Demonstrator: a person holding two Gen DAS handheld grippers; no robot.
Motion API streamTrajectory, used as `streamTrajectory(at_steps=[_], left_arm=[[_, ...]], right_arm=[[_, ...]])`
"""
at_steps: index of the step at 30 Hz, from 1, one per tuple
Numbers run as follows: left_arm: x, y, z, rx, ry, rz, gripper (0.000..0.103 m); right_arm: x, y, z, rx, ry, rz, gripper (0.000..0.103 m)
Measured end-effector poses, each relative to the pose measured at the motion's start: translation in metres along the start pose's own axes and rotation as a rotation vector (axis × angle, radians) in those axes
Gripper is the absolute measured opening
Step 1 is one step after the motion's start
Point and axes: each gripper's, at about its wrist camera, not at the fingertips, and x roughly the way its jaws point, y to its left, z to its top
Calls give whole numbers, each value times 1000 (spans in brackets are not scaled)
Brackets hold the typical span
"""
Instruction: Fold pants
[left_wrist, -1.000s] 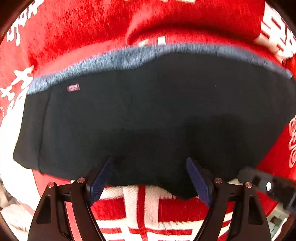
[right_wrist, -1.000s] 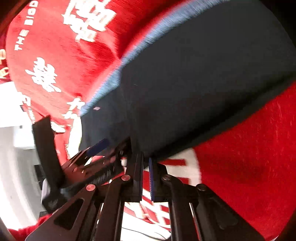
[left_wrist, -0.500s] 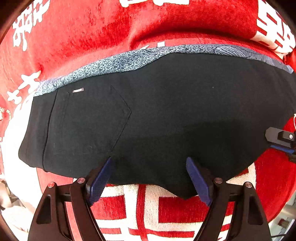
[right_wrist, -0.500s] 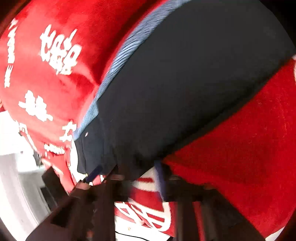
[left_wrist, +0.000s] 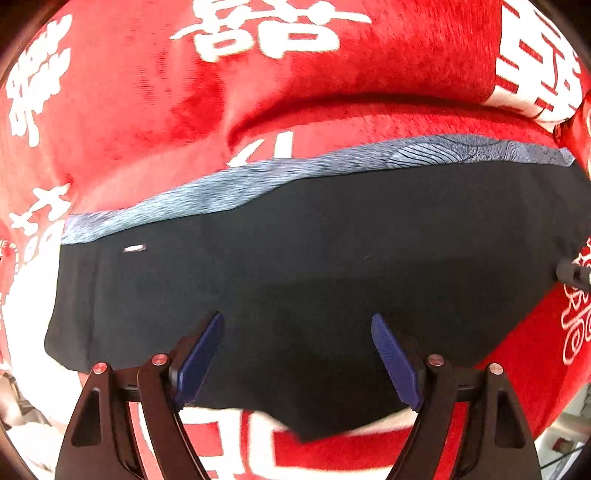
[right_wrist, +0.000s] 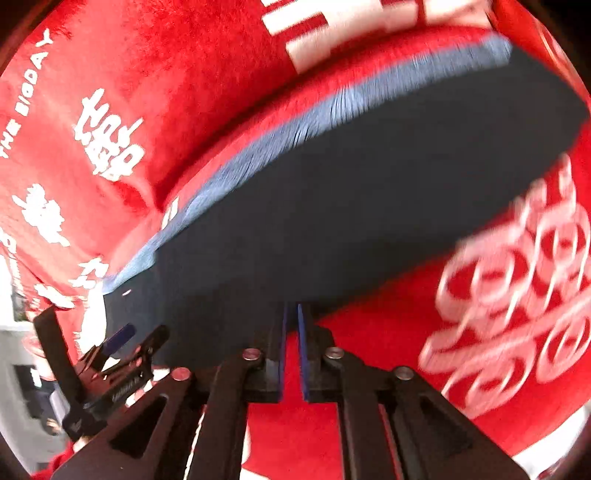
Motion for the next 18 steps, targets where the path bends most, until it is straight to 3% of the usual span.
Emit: streamTrajectory(at_steps=[2, 7, 9, 18], left_arm=[[13, -11, -3, 7, 22, 11, 83], [11, -12, -12, -32, -3, 32, 90], [13, -8, -11, -57, 13, 32, 96], [13, -9, -13, -102, 60, 38, 96]], right_arm=[[13, -2, 14, -76, 29, -70, 28], [15, -12, 4, -199, 19, -70, 28], [14, -14, -1, -207, 11, -75, 28], [18, -16, -3, -163, 52, -22, 28]])
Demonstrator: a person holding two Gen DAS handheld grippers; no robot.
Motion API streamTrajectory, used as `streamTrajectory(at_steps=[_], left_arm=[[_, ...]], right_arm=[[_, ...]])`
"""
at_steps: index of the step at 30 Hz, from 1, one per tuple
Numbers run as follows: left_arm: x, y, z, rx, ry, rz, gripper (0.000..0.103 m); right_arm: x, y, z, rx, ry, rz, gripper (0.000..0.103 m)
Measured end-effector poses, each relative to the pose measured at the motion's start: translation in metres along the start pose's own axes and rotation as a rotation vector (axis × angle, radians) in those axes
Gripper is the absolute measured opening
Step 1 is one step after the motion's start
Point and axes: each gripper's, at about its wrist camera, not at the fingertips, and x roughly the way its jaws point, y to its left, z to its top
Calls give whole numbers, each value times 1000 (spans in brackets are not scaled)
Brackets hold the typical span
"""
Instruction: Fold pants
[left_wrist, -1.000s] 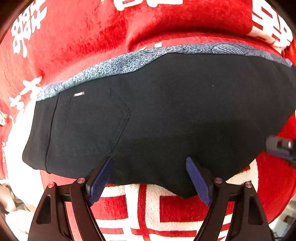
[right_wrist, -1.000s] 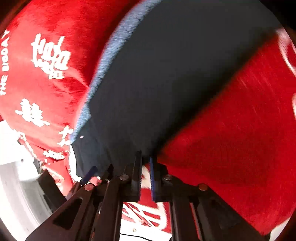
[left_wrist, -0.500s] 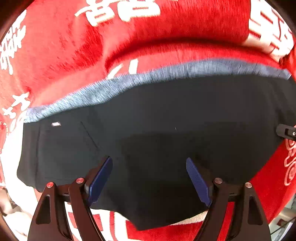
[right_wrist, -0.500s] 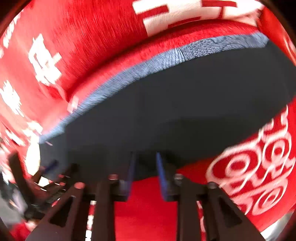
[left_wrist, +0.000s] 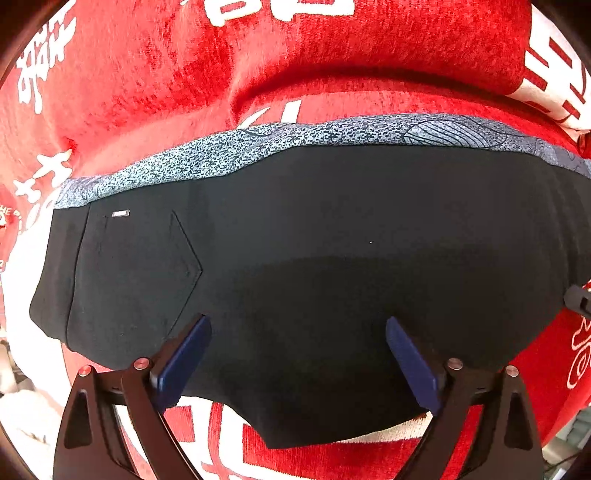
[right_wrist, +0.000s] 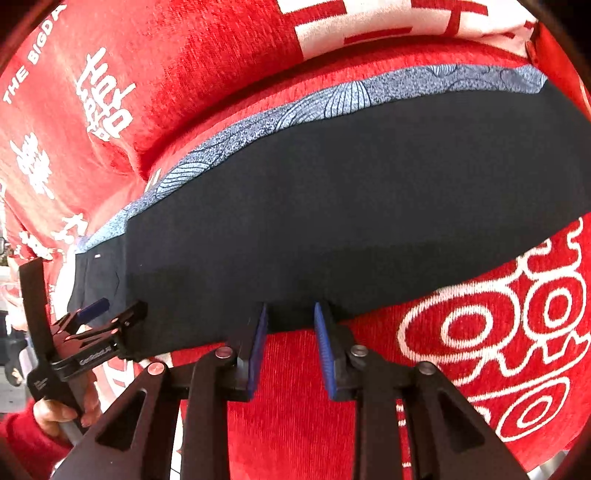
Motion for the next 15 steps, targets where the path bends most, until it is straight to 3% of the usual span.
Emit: streamTrajectory(at_steps=[2, 4, 9, 13, 15], left_arm=[[2, 2, 0, -17, 7, -6, 97], [8, 7, 2, -35, 14, -3, 99], [13, 10, 5, -60, 27, 12, 101], [14, 7, 7, -68, 35, 40, 101], [15, 4, 10, -71, 44, 58, 101]], right_arm=[[-5, -9, -3, 21, 23, 10, 33], [-11, -17, -9, 44, 48, -27, 56], [-31, -38, -23, 86, 21, -24, 60], [-37, -59, -32, 119, 34, -44, 71], [-37, -67, -34, 138, 43, -26, 72]])
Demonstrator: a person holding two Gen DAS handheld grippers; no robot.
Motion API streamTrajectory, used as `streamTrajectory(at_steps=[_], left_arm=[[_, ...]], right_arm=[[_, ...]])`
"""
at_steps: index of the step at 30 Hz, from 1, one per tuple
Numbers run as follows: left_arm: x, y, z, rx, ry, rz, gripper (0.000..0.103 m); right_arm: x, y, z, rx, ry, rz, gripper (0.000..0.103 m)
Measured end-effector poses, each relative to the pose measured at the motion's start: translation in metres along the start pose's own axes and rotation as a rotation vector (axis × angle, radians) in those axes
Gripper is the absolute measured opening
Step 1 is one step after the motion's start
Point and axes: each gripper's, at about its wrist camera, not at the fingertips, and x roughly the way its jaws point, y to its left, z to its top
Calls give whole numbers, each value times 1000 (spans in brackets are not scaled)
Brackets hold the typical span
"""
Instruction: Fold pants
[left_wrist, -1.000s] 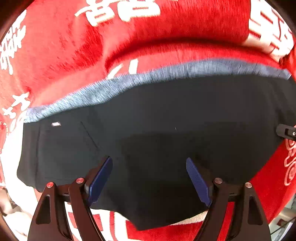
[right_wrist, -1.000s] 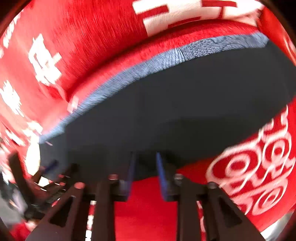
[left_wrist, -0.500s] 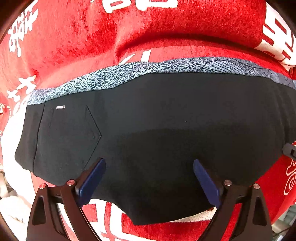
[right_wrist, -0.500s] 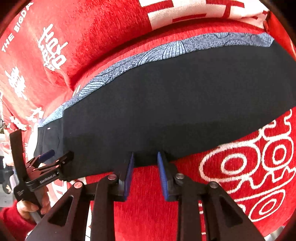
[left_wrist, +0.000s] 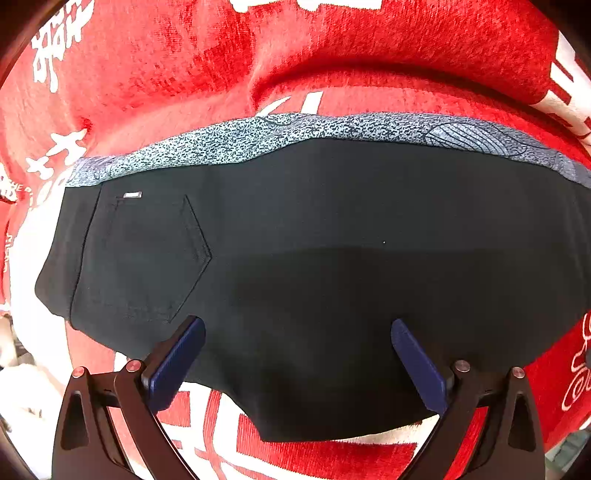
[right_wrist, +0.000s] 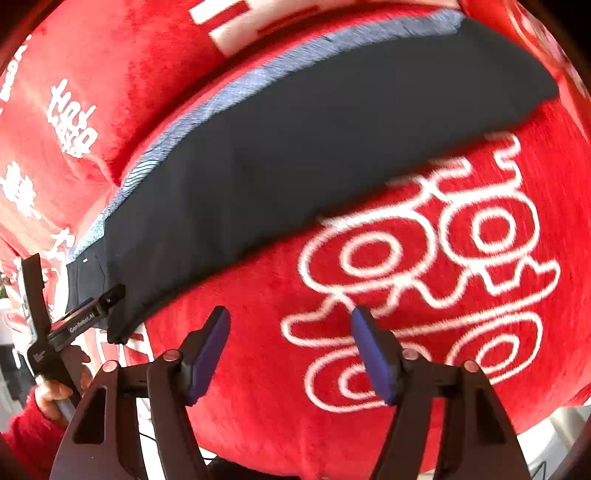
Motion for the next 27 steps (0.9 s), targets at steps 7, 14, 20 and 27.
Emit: streamTrajectory(at_steps=[7, 14, 20, 27], left_arm=[[-10, -21, 2, 49, -5, 131, 101], [-22, -37, 14, 23, 34, 135, 101], [-40, -81, 24, 80, 14, 88, 101], [-51, -136, 35, 120, -1, 5, 101]], right_arm=[[-1, -13, -2, -10, -3, 105, 81], [1, -28, 4, 48, 19, 222, 82], [1, -37, 4, 59, 33, 290, 82], [-8, -50, 10, 95, 50, 326, 82]])
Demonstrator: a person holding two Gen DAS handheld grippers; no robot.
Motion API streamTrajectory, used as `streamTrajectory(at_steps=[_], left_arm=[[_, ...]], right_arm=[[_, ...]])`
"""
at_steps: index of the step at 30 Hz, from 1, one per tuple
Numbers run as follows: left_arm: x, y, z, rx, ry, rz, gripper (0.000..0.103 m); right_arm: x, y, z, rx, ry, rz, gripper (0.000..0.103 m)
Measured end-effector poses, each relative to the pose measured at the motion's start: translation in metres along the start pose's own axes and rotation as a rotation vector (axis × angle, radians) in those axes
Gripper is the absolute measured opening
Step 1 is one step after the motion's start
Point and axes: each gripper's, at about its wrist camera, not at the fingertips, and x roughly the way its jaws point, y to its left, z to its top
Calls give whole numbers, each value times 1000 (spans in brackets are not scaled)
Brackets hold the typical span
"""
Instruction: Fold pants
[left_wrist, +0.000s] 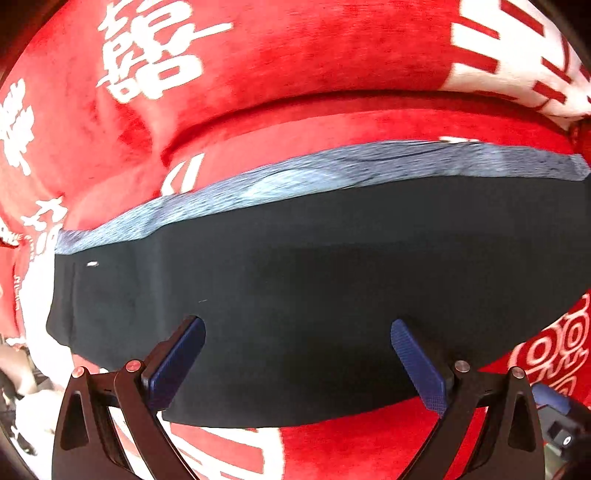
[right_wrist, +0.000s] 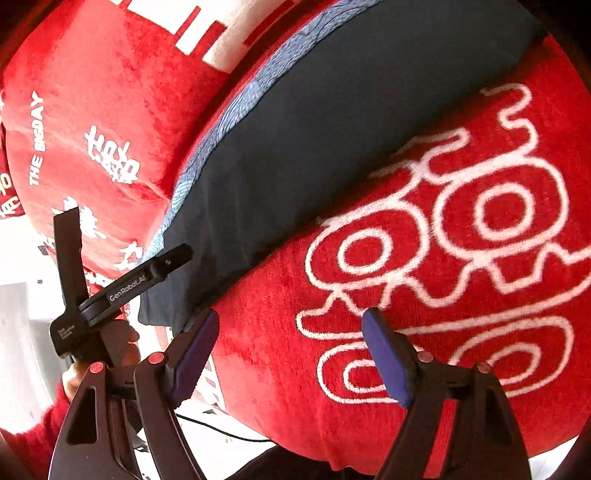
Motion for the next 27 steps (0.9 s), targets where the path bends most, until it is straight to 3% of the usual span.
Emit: streamTrajectory(at_steps=[5, 9, 12, 14, 17, 27], left_arm=[[-8, -29, 13, -5, -29, -62, 101], [-11, -60, 22, -17, -57, -115, 101], [0, -78, 23, 9, -70, -114, 101], [17, -87, 20, 34, -31, -103, 103], [21, -78, 16, -46, -48, -158, 103], [17, -85, 14, -14, -68, -144, 103]], right_arm=[[-35, -19, 14, 37, -124, 22, 82], [-54, -48, 28, 137, -199, 54, 82], [-67, -63, 37, 190, -248, 65, 82], [-73, -67, 40, 205, -273, 65, 82], [-78, -73, 42, 222, -293, 76, 82], [-82, -93, 64, 274, -415, 209, 82]])
